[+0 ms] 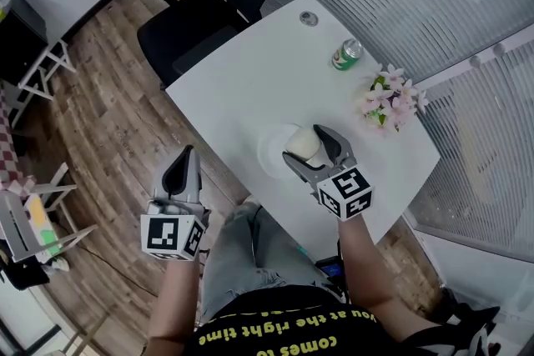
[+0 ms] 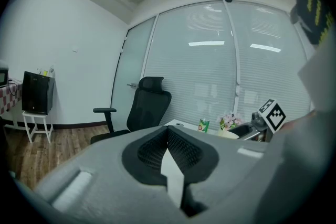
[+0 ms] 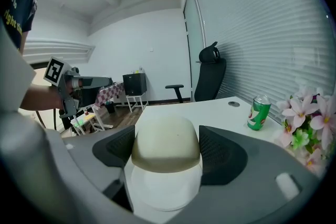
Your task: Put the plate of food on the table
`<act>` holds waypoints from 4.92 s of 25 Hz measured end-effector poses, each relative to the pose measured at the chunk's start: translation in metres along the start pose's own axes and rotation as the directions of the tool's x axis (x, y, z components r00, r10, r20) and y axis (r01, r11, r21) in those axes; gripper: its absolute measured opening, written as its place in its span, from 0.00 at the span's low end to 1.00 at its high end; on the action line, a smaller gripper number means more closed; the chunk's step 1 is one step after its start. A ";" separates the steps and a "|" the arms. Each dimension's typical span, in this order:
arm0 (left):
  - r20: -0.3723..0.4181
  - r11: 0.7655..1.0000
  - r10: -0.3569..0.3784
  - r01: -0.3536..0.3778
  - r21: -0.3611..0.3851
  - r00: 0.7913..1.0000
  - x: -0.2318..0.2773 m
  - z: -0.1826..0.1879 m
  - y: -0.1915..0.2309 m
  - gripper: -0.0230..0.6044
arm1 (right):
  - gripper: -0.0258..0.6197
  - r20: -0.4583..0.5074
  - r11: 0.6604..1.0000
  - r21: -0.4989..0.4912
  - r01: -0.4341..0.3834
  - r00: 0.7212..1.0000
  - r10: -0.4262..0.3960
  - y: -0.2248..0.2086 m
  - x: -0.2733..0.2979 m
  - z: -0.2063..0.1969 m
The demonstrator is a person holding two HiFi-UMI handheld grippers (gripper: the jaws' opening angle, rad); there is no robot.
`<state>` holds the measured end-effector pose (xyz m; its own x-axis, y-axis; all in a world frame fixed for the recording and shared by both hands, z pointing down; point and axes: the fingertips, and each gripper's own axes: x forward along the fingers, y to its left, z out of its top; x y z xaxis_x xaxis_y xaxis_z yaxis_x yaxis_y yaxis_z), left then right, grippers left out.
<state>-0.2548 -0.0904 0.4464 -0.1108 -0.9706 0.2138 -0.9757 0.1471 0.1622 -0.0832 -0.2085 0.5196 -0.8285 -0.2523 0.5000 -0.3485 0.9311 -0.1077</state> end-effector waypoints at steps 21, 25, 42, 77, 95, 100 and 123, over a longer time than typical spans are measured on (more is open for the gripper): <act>-0.068 0.999 0.021 -0.023 -0.025 0.997 0.007 -0.035 0.010 0.04 | 0.64 -0.142 0.999 0.000 -0.052 0.988 0.051 0.003 0.055 -0.070; -0.075 0.999 0.021 -0.023 -0.030 0.997 0.008 -0.039 0.010 0.04 | 0.64 -0.176 0.998 -0.001 -0.056 0.983 0.056 0.005 0.061 -0.085; -0.074 0.999 0.009 -0.012 -0.042 0.997 0.014 -0.046 0.001 0.04 | 0.64 -0.305 0.994 -0.090 -0.056 0.952 0.026 0.003 0.070 -0.117; -0.030 1.000 -0.014 0.013 -0.017 0.999 0.010 -0.022 -0.015 0.04 | 0.19 -0.178 0.990 -0.130 -0.060 0.983 0.036 0.011 0.042 -0.056; 0.020 0.997 -0.072 0.071 0.032 0.997 0.012 0.017 -0.035 0.04 | 0.05 -0.022 0.991 -0.132 0.000 1.000 -0.003 0.008 0.003 0.016; 0.043 0.995 -0.095 0.093 0.044 0.995 0.015 0.032 -0.043 0.04 | 0.05 0.041 0.992 -0.121 0.032 0.999 -0.027 0.004 -0.017 0.041; 0.072 0.951 -0.294 0.284 0.127 0.953 0.047 0.072 -0.106 0.04 | 0.05 0.241 0.951 0.004 0.311 0.922 -0.302 -0.044 -0.141 0.085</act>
<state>-0.1698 -0.1650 0.3700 0.1676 -0.9821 0.0865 -0.9828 -0.1595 0.0927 0.0123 -0.2363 0.3809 -0.7642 -0.5778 0.2866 -0.5905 0.8055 0.0493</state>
